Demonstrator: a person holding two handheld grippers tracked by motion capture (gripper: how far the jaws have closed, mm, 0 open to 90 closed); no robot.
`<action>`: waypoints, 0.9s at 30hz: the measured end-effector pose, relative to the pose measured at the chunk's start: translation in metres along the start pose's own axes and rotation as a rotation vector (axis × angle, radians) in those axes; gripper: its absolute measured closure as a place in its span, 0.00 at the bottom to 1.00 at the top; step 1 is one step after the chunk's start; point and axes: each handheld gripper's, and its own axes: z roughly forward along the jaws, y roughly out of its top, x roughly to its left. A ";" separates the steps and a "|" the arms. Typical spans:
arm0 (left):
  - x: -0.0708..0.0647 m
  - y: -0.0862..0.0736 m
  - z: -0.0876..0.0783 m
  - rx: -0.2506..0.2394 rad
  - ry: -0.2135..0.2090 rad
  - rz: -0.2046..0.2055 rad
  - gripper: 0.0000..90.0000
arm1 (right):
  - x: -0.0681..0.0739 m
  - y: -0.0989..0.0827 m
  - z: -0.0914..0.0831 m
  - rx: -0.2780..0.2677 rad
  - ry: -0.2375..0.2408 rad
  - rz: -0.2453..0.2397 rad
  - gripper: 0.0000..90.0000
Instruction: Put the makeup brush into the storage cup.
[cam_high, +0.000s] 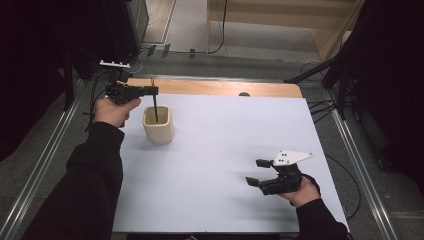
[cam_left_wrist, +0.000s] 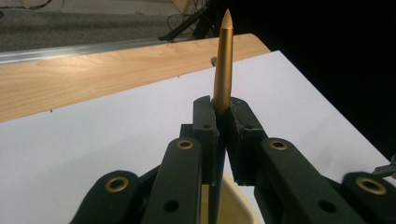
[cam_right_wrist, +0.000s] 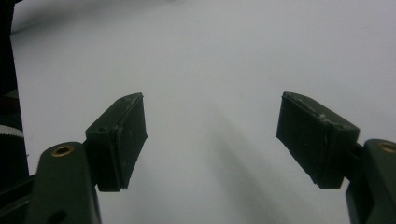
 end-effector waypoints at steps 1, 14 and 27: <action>0.000 -0.001 0.001 0.000 -0.001 -0.001 0.92 | 0.000 0.000 0.000 0.000 0.000 -0.001 0.28; 0.001 -0.012 0.006 0.042 -0.006 0.005 0.92 | 0.000 0.000 0.000 0.000 -0.002 0.004 0.28; -0.002 -0.012 -0.002 0.049 -0.025 -0.015 0.58 | 0.000 0.000 -0.001 -0.001 -0.001 0.005 0.28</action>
